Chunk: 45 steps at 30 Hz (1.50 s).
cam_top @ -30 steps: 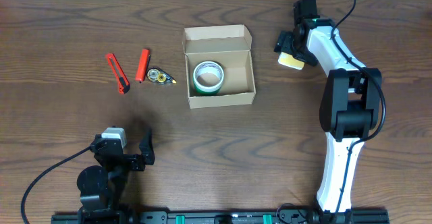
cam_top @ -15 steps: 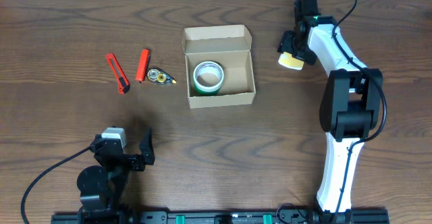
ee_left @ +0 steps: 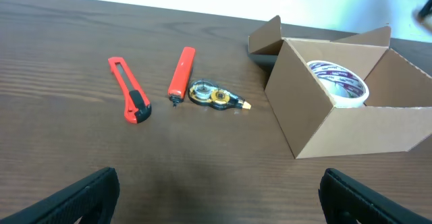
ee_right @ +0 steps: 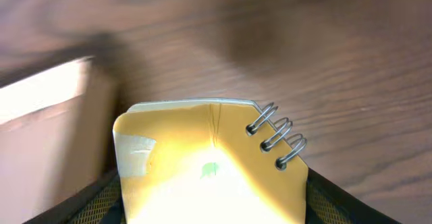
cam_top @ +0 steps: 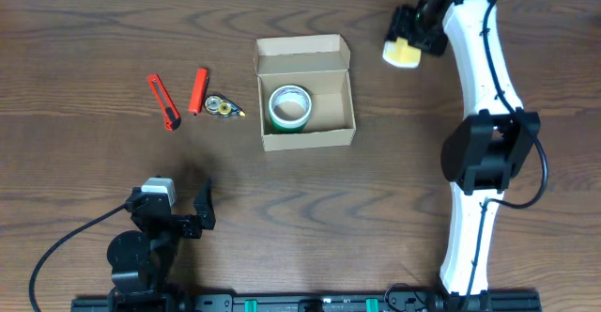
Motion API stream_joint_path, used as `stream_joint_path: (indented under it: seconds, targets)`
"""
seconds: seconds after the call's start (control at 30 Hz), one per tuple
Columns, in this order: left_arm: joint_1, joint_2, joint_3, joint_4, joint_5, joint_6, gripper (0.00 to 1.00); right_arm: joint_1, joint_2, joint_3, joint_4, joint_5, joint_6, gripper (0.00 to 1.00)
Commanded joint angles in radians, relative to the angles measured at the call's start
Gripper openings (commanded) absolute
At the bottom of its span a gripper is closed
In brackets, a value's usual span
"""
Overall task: Pack container
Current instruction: 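Carry the yellow notepad with the right gripper into the box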
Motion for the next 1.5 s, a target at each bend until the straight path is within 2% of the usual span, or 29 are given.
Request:
stream_joint_path:
  seconds: [0.0, 0.13, 0.27, 0.67, 1.03, 1.3, 1.43, 1.47]
  targets:
    - [0.006, -0.006, -0.022, -0.003, 0.003, 0.014, 0.95, 0.061, -0.003, 0.135, -0.061, -0.086, -0.073, 0.69]
    - [0.006, -0.006, -0.022, -0.003, 0.003, 0.014, 0.95, 0.153, -0.003, 0.260, -0.160, -0.085, -0.084, 0.69]
    - [0.006, -0.006, -0.022, -0.003, 0.003, 0.014, 0.95, 0.259, -0.003, 0.282, -0.205, -0.078, -0.082, 0.68]
    - [0.006, -0.006, -0.022, -0.003, 0.003, 0.014, 0.95, 0.532, -0.002, 0.093, -0.179, 0.197, 0.120, 0.67]
    - [0.006, -0.006, -0.022, -0.003, 0.004, 0.014, 0.95, 0.567, -0.002, -0.126, 0.013, 0.261, 0.210, 0.65]
    - [0.006, -0.006, -0.022, -0.003, 0.003, 0.014, 0.95, 0.574, -0.002, -0.137, 0.071, 0.305, 0.225, 0.62]
    - [0.006, -0.006, -0.022, -0.003, 0.003, 0.014, 0.95, 0.577, -0.002, -0.137, 0.072, 0.323, 0.235, 0.64]
    - [0.006, -0.006, -0.022, -0.003, 0.003, 0.014, 0.95, 0.577, -0.002, -0.137, 0.072, 0.323, 0.235, 0.67]
